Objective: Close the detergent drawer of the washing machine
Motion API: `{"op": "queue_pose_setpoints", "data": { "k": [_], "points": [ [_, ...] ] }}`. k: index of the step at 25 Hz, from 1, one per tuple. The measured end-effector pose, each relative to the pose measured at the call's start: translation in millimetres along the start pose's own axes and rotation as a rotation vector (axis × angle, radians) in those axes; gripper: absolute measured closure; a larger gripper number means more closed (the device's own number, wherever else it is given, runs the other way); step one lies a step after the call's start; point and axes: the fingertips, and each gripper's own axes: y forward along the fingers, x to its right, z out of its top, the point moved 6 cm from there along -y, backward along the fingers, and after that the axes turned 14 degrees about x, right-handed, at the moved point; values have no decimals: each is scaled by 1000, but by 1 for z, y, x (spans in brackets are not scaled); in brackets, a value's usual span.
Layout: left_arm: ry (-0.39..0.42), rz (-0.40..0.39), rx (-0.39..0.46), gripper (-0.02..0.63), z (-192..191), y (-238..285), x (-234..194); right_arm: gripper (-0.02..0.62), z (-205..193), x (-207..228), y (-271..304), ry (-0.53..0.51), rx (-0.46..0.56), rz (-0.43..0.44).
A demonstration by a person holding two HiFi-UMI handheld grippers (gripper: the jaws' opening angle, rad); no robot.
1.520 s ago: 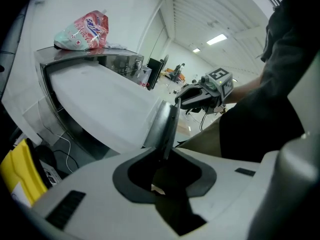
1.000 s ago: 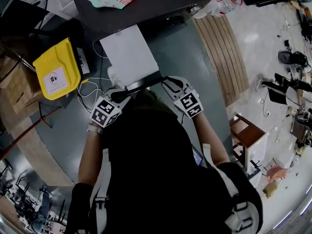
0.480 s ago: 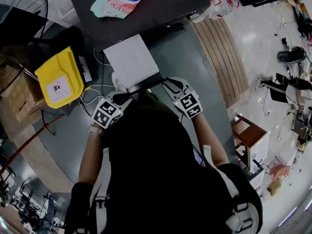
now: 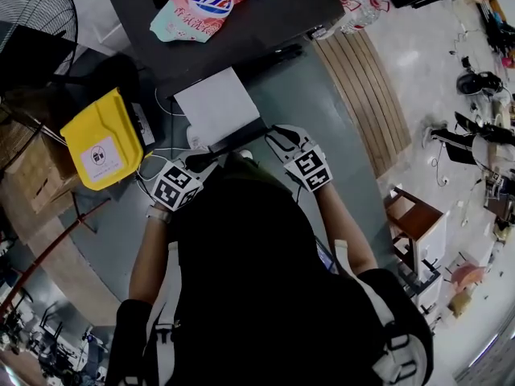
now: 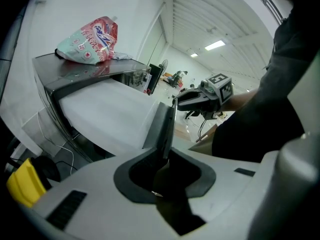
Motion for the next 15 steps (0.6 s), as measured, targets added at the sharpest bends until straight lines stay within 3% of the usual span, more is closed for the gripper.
{"op": "queue_pose_setpoints", "data": {
  "k": [15],
  "points": [
    [14,-41,-35,526,14,0,-30,477,12,10,25,28,2,-66]
  ]
}}
